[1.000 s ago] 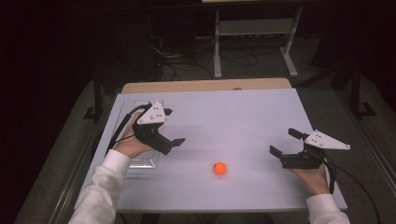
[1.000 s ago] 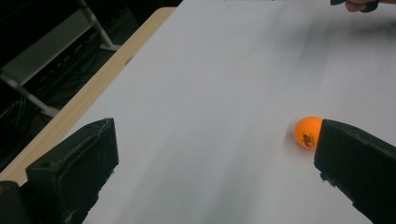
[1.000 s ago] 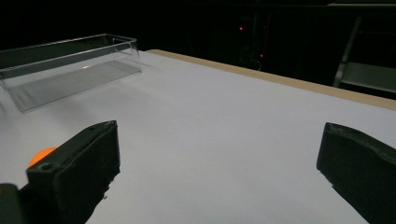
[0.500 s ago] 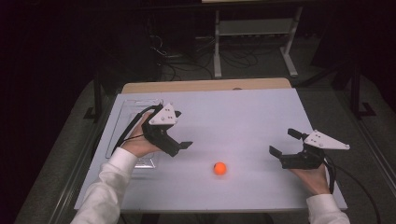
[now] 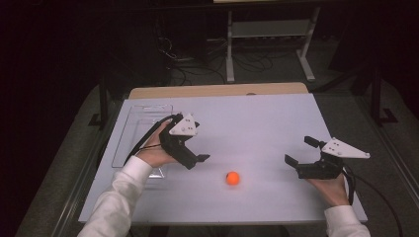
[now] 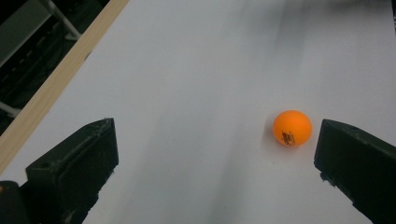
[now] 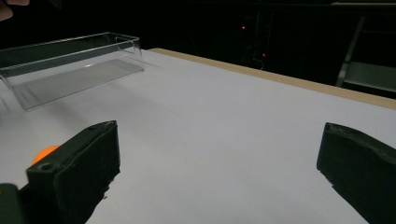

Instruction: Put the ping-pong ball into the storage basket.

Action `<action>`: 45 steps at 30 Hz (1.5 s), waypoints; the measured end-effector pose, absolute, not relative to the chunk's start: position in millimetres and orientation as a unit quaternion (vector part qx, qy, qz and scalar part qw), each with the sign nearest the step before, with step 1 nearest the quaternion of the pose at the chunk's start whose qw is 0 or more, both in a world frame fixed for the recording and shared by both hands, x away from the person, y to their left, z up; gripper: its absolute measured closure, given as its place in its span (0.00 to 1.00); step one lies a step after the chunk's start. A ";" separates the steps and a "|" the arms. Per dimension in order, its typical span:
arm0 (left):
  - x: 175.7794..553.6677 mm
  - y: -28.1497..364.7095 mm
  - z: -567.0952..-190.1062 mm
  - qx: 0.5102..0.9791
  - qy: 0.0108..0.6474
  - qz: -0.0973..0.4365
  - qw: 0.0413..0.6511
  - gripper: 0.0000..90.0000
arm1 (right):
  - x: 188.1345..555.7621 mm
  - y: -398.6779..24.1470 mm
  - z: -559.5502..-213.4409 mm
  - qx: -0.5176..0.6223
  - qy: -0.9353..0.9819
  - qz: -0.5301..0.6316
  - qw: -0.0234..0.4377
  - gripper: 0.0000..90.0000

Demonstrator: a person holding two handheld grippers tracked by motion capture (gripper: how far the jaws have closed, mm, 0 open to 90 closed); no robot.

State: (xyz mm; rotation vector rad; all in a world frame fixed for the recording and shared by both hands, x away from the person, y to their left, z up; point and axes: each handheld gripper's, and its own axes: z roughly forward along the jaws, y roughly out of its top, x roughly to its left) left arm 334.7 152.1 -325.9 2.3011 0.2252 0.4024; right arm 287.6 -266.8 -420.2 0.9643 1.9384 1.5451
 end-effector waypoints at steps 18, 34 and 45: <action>335.4 133.5 -337.4 0.919 0.066 0.147 0.359 0.00 | 287.5 -265.8 -420.3 0.350 0.710 0.563 0.238 0.00; 332.1 114.7 -345.1 0.931 0.043 0.128 0.340 0.00 | 287.0 -265.4 -419.9 0.349 0.711 0.563 0.237 0.00; 331.8 105.0 -349.4 0.938 0.033 0.117 0.325 0.00 | 287.1 -265.4 -420.0 0.348 0.712 0.563 0.236 0.00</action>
